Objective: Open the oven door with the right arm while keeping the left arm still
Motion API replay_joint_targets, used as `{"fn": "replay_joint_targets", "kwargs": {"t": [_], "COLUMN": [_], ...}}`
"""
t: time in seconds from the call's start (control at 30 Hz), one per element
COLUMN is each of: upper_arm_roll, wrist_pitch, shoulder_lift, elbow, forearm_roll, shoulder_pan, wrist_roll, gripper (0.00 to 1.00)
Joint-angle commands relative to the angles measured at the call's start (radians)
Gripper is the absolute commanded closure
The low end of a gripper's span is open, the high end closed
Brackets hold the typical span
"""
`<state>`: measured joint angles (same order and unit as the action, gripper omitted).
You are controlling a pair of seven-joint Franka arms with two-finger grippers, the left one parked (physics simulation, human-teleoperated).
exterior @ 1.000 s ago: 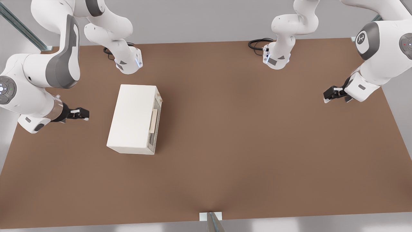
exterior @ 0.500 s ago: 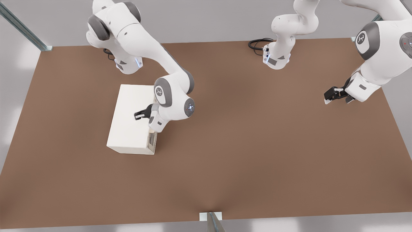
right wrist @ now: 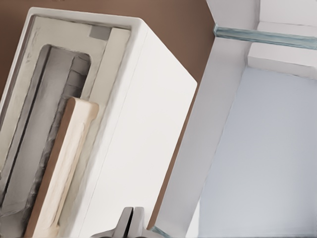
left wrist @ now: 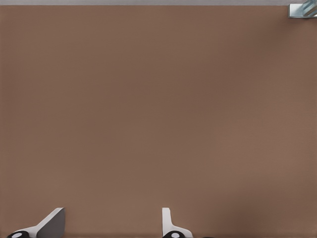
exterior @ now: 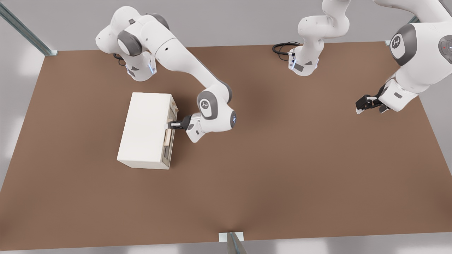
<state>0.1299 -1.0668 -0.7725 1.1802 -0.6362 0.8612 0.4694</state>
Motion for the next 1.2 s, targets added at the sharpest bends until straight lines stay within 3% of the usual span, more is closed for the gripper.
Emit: {"fn": "replay_joint_targets", "kwargs": {"t": [0.0, 1.17], "upper_arm_roll": [0.000, 0.000], "wrist_pitch": [-0.024, -0.122], "shoulder_lift": [-0.013, -0.064], "elbow": [-0.001, 0.053], "forearm_roll": [-0.004, 0.009], "shoulder_pan": [-0.001, -0.007], "wrist_roll": [0.307, 0.321], "gripper": [1.00, 1.00]}}
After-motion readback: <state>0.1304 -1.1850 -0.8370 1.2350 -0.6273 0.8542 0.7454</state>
